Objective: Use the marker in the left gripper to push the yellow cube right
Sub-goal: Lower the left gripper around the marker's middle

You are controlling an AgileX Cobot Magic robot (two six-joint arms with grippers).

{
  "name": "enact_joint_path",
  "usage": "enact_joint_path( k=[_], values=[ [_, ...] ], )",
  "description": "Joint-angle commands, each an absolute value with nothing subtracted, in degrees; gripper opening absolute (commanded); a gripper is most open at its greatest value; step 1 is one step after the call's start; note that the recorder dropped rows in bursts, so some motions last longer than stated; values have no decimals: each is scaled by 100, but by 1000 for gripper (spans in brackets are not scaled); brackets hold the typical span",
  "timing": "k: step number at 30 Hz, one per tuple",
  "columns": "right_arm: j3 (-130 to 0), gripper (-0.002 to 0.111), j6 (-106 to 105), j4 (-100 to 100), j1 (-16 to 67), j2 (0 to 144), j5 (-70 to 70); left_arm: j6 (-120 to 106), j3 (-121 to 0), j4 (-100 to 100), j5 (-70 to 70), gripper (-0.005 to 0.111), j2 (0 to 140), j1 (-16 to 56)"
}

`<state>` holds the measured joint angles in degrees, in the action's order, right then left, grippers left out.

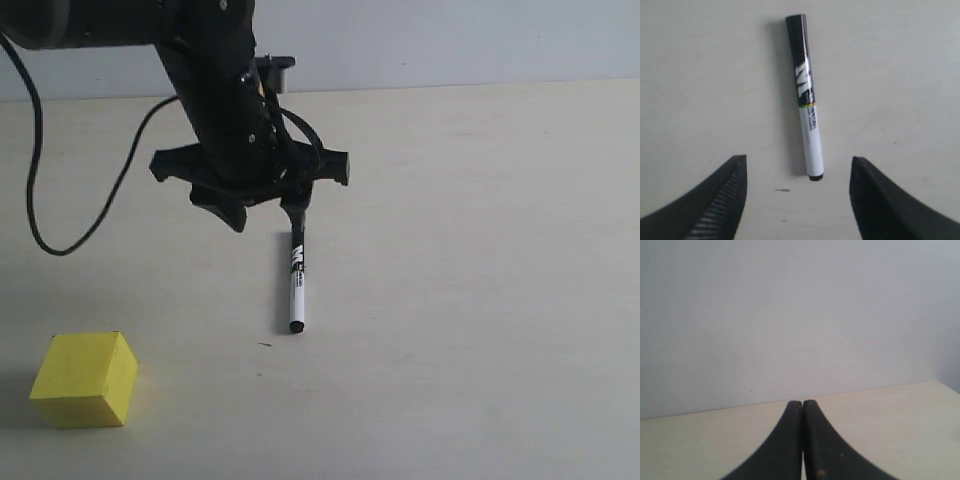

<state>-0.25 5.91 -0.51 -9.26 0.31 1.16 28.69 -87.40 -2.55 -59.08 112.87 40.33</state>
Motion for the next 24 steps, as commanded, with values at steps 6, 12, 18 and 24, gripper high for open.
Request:
enact_joint_path(
  k=[6,12,18,24],
  values=[
    [0,0,587,-40,-962,0,105,2872,-8792,-557,-5614,59,11876,4132],
    [0,0,587,-40,-962,0,105,2872,-8792,-579,-5541,59,12093,4191],
    [0,0,587,-40,-962,0,105,2872,-8792,-681,-5495,59,12286,4222],
    [0,0,587,-40,-962,0,105,3037,-8792,-657,-5514,59,12388,4222]
  ],
)
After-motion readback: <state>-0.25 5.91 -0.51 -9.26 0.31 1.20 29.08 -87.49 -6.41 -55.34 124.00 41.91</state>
